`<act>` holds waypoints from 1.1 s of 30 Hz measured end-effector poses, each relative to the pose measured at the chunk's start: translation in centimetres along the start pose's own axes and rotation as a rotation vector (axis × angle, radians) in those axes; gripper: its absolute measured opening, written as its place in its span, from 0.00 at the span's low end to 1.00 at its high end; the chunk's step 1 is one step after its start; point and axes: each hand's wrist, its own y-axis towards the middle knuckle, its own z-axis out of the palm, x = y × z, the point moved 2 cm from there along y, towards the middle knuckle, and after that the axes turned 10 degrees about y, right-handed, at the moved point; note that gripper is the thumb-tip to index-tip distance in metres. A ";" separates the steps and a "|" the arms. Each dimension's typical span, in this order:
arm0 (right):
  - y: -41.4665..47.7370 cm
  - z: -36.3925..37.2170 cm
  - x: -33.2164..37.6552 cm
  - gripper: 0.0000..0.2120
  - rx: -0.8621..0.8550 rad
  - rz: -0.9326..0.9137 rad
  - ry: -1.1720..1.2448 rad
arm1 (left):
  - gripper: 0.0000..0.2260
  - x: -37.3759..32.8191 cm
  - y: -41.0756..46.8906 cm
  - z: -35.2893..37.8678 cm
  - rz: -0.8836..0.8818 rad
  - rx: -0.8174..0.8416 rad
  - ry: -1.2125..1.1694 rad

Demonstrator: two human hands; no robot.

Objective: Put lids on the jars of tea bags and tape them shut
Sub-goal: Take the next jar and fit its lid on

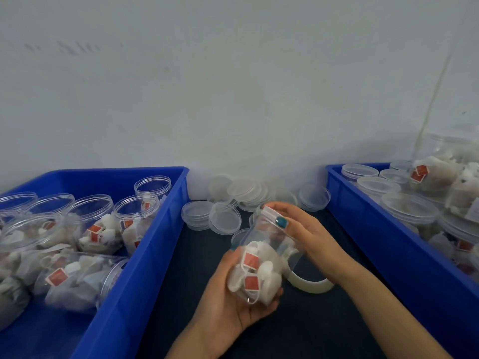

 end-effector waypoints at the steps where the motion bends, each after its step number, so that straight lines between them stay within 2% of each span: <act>1: 0.1 -0.1 -0.2 0.23 -0.048 0.033 0.007 | 0.30 0.2 0.5 0.0 0.100 -0.138 0.109; 2: 0.3 0.0 -0.6 0.23 -0.105 0.066 0.006 | 0.30 0.3 0.7 0.0 0.215 -0.280 0.249; 4: 0.4 0.3 -1.5 0.31 -0.194 0.198 -0.009 | 0.34 0.1 0.5 0.1 0.477 -0.486 0.595; 6: 0.5 0.4 -2.1 0.37 -0.224 0.382 0.005 | 0.36 0.1 0.2 0.2 0.667 -0.582 0.859; 8: 0.8 0.5 -1.6 0.36 -0.194 0.475 0.034 | 0.37 0.2 0.2 -0.1 0.729 -0.619 0.947; 11: -1.2 -0.3 -0.3 0.37 0.003 0.240 0.020 | 0.35 -0.2 0.3 -0.4 0.594 -0.487 0.714; 13: -0.7 -0.5 0.3 0.19 0.087 0.127 -0.003 | 0.36 0.1 0.6 -0.3 0.373 -0.340 0.479; 14: -0.5 -0.5 0.7 0.16 0.110 0.076 -0.049 | 0.36 0.4 0.7 -0.2 0.279 -0.274 0.378; 16: 0.0 -0.3 1.3 0.14 0.069 0.110 -0.052 | 0.34 0.6 0.9 0.2 0.213 -0.204 0.243; 18: -0.2 -0.4 1.0 0.13 0.026 0.054 -0.112 | 0.34 0.7 0.9 0.6 0.248 -0.226 0.243; 19: -0.2 -0.4 0.8 0.12 -0.032 0.052 -0.107 | 0.35 0.7 0.9 0.7 0.292 -0.283 0.321; 22: 0.3 -0.2 -0.1 0.13 -0.181 0.167 -0.052 | 0.33 0.6 0.4 0.7 0.514 -0.440 0.660; 25: 0.2 0.0 0.2 0.12 -0.191 0.249 0.047 | 0.37 0.6 0.2 0.6 0.650 -0.482 0.825; 28: -0.1 -0.4 0.8 0.12 -0.119 0.180 -0.011 | 0.38 0.2 0.2 0.7 0.629 -0.436 0.735; 31: -0.4 -0.3 1.4 0.14 0.017 0.128 -0.047 | 0.37 0.2 0.7 0.4 0.445 -0.343 0.423; 33: -0.4 0.0 1.8 0.15 0.007 0.092 0.010 | 0.40 0.1 0.8 0.3 0.351 -0.325 0.315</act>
